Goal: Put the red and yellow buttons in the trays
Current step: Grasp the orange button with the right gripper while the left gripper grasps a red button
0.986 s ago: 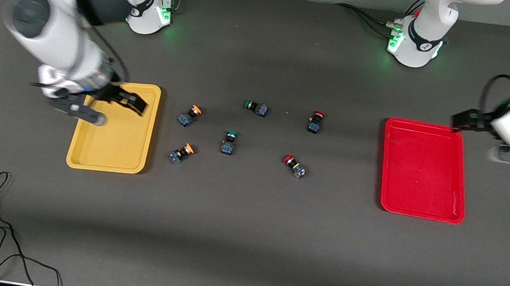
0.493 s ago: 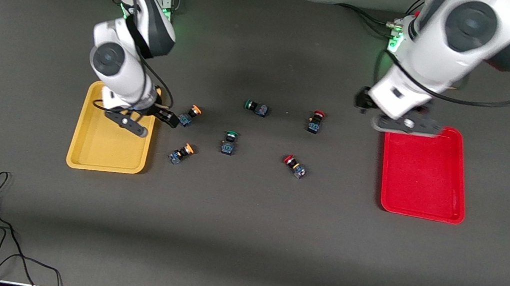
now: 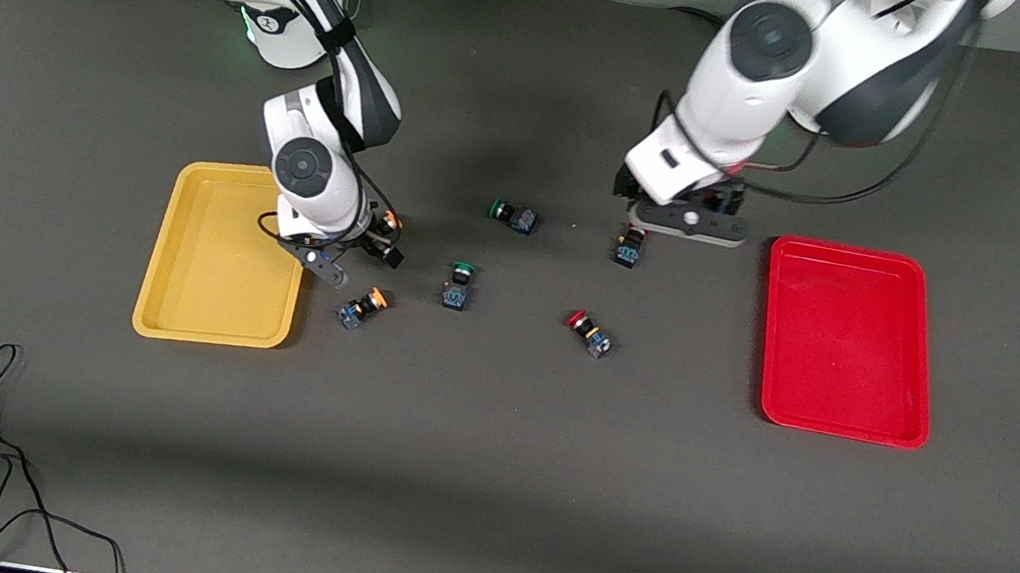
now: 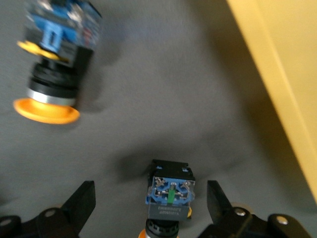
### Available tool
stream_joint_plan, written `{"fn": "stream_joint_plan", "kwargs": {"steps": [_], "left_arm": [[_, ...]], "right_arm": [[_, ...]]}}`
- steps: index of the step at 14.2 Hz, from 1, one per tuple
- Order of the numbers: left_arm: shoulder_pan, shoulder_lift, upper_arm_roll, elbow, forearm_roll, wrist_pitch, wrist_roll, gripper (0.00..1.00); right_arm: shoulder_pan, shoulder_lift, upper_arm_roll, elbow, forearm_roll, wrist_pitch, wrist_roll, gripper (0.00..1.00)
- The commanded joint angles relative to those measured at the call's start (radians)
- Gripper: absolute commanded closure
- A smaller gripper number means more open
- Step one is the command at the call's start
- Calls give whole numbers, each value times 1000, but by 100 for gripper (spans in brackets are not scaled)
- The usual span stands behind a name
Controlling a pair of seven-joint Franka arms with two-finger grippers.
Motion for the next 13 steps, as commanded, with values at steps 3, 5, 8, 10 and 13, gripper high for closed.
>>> {"fn": "stream_joint_plan", "kwargs": {"steps": [3,5,8,10,13], "left_arm": [[-57,138,13,-141,90,246,-98,0],[-64,239,13,-141,163,325,-163,0],[-68,335,13,-142,220,397,-189,0],[-68,361,14,-142,224,416,-191,0],[-66,390,14,-141,225,428,-191,9]], "right_arm": [[4,18,-2,-9,-6,15,38,30],[1,10,-2,-9,-6,8,40,62],[-7,-33,-2,1,-3,-40,23,89],[-38,-92,-6,27,1,-156,-27,95],[-124,-223,-31,31,19,-314,-205,95]]}}
